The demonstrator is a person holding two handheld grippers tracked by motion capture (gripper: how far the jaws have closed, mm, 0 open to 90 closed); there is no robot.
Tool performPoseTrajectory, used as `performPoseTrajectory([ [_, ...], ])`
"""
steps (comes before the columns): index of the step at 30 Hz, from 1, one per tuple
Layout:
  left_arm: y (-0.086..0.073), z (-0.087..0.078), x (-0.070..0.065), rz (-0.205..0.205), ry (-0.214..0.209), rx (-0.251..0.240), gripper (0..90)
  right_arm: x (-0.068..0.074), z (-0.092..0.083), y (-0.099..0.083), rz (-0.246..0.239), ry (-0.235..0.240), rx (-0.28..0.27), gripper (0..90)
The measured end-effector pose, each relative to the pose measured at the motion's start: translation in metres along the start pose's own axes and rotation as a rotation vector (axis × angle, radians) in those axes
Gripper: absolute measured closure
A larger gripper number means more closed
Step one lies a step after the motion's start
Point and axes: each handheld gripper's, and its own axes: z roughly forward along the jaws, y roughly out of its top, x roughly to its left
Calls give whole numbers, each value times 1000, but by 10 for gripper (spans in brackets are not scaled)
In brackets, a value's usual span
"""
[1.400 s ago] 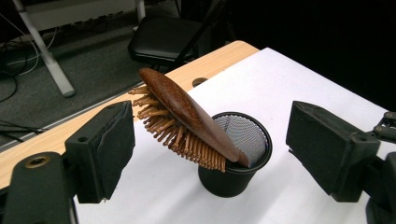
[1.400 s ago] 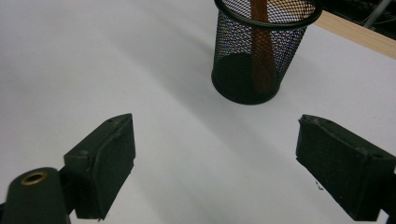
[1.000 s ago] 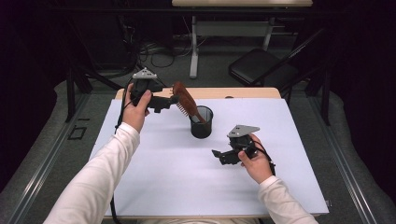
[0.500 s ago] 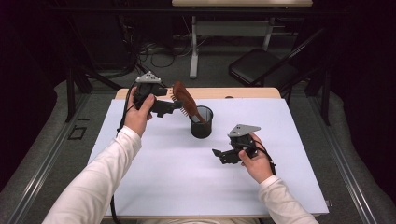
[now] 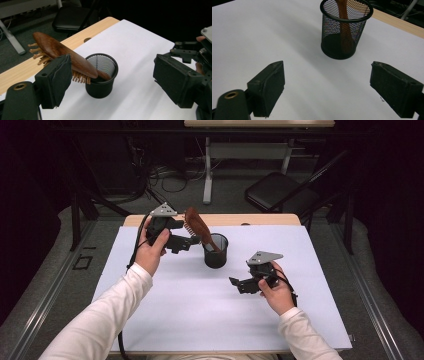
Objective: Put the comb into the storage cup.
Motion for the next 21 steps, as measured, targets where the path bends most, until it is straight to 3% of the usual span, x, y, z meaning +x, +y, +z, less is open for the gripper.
performPoseTrajectory([
  [9,-13,-5,-17,8,-24,-3,158,1,-4,2,-1,-1,-14,124],
  [21,-33,-7,-29,-3,-76,-15,158,0,-6,3,-9,-8,-22,124],
])
